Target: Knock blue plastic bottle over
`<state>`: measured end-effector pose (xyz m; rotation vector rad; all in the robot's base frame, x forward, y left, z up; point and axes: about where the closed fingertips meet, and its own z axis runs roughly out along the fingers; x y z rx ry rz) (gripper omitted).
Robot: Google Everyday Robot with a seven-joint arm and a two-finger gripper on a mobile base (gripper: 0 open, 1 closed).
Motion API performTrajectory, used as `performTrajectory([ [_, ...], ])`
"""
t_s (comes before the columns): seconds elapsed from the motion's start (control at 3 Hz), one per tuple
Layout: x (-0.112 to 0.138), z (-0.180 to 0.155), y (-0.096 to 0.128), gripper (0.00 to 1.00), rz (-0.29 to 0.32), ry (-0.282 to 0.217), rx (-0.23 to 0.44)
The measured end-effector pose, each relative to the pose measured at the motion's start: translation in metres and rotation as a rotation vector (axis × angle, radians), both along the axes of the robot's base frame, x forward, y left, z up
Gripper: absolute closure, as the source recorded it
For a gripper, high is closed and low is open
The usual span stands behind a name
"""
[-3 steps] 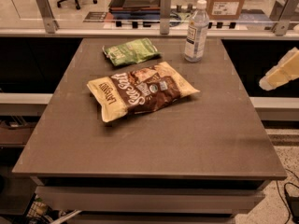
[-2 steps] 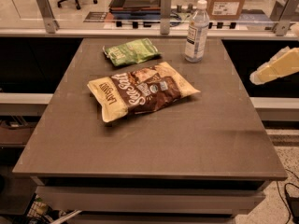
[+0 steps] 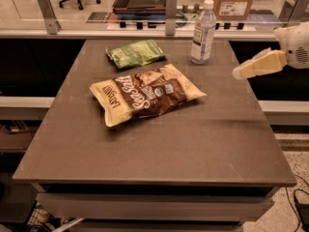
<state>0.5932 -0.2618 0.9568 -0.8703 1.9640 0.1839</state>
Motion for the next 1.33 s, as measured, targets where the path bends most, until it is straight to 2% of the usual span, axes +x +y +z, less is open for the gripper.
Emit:
performTrajectory([
  [0.33,0.035,-0.01,0.016,0.0,0.016,-0.032,0.064],
  [0.67,0.035,-0.01,0.016,0.0,0.016,-0.032,0.064],
  [1.33,0.066,-0.002,0.028,0.0,0.046,-0.087,0.135],
])
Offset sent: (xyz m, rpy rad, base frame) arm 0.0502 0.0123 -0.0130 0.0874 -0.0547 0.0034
